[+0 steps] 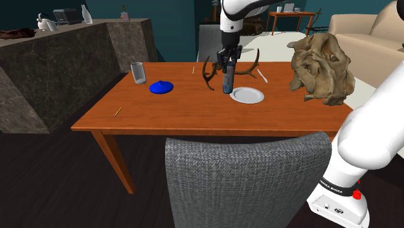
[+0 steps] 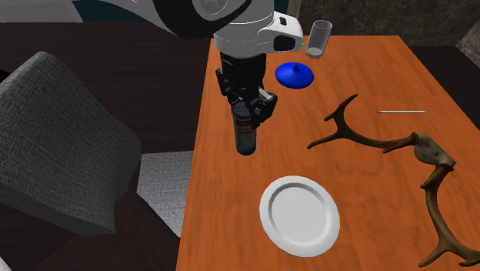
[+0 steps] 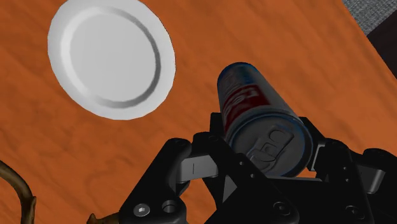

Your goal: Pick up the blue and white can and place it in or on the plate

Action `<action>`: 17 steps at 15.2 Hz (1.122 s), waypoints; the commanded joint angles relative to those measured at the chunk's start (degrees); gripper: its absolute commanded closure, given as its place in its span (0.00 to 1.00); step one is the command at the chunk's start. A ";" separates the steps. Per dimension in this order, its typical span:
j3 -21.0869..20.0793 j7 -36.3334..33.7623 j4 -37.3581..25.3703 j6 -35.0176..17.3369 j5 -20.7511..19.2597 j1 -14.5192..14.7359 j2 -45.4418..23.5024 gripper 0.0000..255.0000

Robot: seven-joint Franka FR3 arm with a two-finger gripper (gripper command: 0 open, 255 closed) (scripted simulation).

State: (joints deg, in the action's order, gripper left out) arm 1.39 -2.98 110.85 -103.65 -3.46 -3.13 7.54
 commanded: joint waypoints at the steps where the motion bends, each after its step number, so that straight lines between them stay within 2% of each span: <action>1: 1.54 2.78 -0.52 0.27 -0.17 -1.19 -0.09 1.00; 8: 6.93 12.44 -5.21 1.75 -0.34 -5.38 -2.74 1.00; 14: 11.61 21.46 -12.56 3.71 0.63 -9.40 -7.74 1.00; 17: 11.58 21.33 -10.10 1.37 0.57 -9.43 -7.61 1.00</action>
State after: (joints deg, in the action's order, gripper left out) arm 12.86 18.10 100.06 -101.36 -2.92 -12.44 0.11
